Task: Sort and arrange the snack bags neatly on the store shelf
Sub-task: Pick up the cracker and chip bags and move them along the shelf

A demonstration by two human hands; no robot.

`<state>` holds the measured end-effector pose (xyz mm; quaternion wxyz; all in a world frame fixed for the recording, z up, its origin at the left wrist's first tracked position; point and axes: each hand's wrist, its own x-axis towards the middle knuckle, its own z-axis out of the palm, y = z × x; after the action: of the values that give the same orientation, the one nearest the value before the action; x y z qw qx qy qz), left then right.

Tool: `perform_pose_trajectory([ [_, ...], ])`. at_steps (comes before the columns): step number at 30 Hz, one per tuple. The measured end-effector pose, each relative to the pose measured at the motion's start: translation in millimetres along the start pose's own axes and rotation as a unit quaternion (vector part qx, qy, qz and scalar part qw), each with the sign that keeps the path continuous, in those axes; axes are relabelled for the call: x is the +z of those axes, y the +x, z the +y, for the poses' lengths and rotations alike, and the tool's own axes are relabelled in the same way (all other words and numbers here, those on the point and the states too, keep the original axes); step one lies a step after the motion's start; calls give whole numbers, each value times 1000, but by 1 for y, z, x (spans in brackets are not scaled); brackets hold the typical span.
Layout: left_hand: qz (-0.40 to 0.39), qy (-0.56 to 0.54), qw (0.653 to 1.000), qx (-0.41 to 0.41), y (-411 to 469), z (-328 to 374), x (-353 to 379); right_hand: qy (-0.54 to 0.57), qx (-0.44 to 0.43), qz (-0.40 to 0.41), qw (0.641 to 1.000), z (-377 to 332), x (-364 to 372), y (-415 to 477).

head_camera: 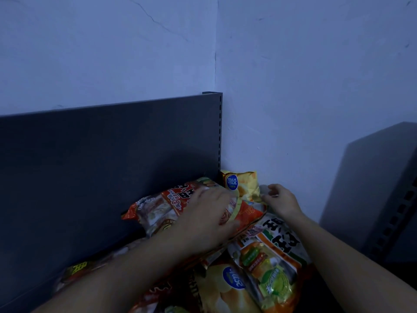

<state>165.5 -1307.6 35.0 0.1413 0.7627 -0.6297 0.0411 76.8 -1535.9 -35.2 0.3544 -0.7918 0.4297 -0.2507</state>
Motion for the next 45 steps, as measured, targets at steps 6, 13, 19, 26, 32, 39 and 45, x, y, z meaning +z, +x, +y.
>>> perform_pose_trajectory([
  [6,-70,75,993,54,0,14,11,27,-26,-28,999,-10,18,25],
  [13,-144,34,989,-15,-16,-16,18,-30,-47,32,998,-12,39,47],
  [19,-146,2,988,-40,-31,-25,10,-84,-50,106,990,-15,44,46],
  [26,-153,-76,981,-96,-43,-35,-3,39,-85,228,969,-38,6,31],
  [32,-71,-328,927,-165,-48,-24,-21,271,-181,293,899,-119,-51,-21],
  [39,74,-521,832,-176,-75,-2,-52,383,-193,184,884,-175,-67,-124],
  [45,100,-608,767,-177,-122,8,-56,436,-112,123,885,-182,-41,-190],
])
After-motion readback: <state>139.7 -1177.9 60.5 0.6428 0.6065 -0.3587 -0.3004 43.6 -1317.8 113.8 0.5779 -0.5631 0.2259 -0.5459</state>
